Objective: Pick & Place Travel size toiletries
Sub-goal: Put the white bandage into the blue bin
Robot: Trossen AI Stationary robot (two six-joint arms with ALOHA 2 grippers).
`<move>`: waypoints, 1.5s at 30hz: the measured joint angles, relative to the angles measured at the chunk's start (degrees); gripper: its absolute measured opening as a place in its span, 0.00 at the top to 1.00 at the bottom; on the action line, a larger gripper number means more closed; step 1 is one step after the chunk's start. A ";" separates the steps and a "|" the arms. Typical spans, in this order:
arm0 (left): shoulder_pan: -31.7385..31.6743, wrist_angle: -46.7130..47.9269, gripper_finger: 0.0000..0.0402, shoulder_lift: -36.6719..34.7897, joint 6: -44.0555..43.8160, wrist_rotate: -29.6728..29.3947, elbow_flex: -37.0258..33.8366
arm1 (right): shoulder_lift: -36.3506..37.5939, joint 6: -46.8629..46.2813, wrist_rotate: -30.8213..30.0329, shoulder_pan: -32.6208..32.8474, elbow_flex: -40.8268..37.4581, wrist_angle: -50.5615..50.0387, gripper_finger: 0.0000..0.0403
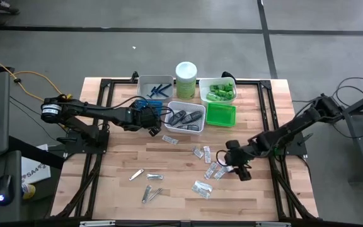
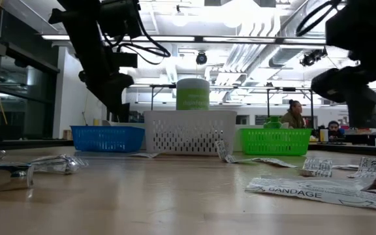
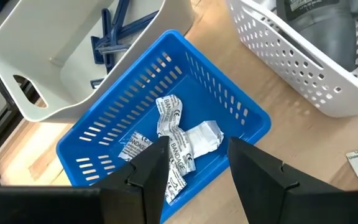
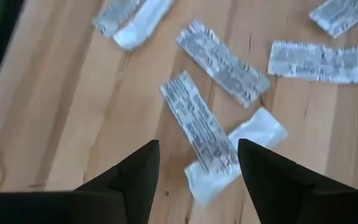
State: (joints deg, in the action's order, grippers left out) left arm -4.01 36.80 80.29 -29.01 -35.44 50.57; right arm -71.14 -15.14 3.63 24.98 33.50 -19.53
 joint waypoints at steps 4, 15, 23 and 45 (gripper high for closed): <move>0.00 -0.14 0.60 0.00 -0.21 0.40 0.00 | -0.43 -2.52 -2.05 2.12 0.00 -2.89 0.51; 0.00 -0.12 0.60 0.00 0.08 0.46 0.00 | -5.94 3.06 -11.61 11.48 0.00 -4.02 0.54; 0.00 -0.20 0.60 0.00 0.16 0.51 0.00 | -8.50 2.96 -18.55 14.85 0.00 -3.84 0.54; 0.00 -0.20 0.60 0.04 0.17 0.55 0.00 | -12.38 -0.20 -22.97 16.33 -0.02 -2.09 0.84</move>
State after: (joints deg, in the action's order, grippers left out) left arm -4.01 36.60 80.34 -28.84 -34.89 50.57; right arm -83.53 -15.34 -19.34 41.31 33.48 -21.62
